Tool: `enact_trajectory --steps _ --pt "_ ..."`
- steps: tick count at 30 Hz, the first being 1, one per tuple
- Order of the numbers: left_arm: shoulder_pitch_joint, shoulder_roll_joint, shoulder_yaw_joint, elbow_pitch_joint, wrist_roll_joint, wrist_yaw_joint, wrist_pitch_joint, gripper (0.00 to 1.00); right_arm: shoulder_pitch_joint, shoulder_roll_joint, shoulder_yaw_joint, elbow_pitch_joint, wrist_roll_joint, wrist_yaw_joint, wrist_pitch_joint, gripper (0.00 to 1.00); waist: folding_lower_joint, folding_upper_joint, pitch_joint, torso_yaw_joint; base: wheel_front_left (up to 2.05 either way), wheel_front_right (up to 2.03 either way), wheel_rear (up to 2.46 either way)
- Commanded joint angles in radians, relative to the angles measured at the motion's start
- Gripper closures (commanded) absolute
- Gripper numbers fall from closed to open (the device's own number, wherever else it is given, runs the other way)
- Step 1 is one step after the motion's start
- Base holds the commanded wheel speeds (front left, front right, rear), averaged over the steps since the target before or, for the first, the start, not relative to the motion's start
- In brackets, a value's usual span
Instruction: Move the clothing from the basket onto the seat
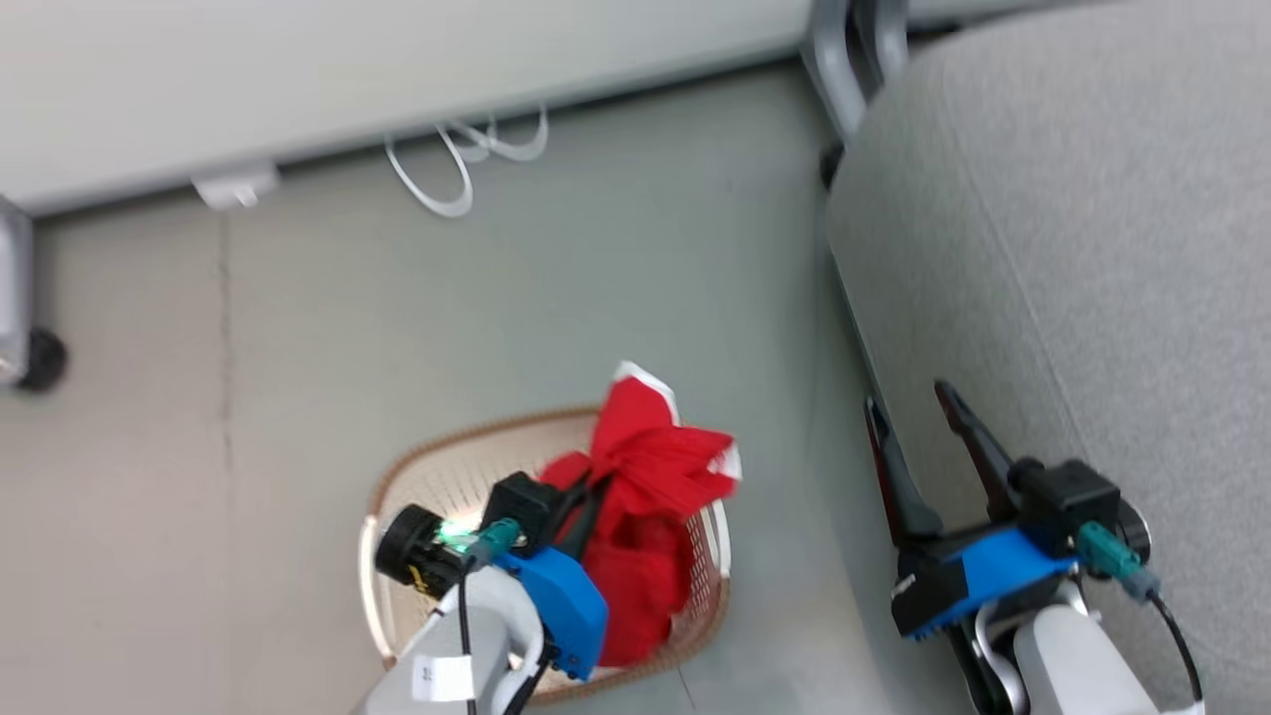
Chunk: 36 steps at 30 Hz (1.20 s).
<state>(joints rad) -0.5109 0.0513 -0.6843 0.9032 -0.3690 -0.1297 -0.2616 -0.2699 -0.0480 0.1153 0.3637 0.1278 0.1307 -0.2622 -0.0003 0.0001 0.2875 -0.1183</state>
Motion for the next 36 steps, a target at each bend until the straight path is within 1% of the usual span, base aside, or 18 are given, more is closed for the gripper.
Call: enact_trajectory --steps 1,7,15,19,27,36 --pt "0.010 -0.001 -0.016 -0.018 -0.013 -0.001 -0.005 1.00 0.028 -0.004 -0.007 0.005 -0.006 0.000 0.000 0.00 0.0003 -0.0001 -0.115 0.051 0.00 0.00 0.00" --pt "-0.003 -0.001 -0.090 -0.093 -0.070 -0.001 -0.005 1.00 0.085 -0.004 -0.007 0.003 0.001 0.000 0.016 0.00 0.0003 -0.0001 -0.198 0.077 0.00 0.00 0.00" --pt "-0.057 -0.001 -0.179 -0.170 -0.126 -0.001 -0.005 1.00 0.137 -0.004 0.016 -0.010 0.014 0.000 0.040 0.00 0.0003 -0.0001 -0.279 0.095 0.00 0.00 0.00" --pt "-0.109 -0.001 -0.221 -0.195 -0.149 -0.001 -0.005 1.00 0.148 -0.004 0.022 -0.021 0.024 0.000 0.047 0.00 0.0003 -0.0001 -0.295 0.100 0.00 0.00 0.00" --pt "-0.207 0.000 -0.268 -0.232 -0.223 -0.001 -0.005 1.00 0.151 -0.004 0.041 -0.026 0.040 0.000 0.048 0.00 0.0003 -0.0001 -0.305 0.101 0.00 0.00 0.00" --pt "-0.266 -0.001 -0.317 -0.220 -0.313 -0.001 -0.005 1.00 0.147 -0.004 0.048 -0.020 0.042 0.000 0.044 0.00 0.0003 -0.0001 -0.305 0.096 0.00 0.00 0.00"
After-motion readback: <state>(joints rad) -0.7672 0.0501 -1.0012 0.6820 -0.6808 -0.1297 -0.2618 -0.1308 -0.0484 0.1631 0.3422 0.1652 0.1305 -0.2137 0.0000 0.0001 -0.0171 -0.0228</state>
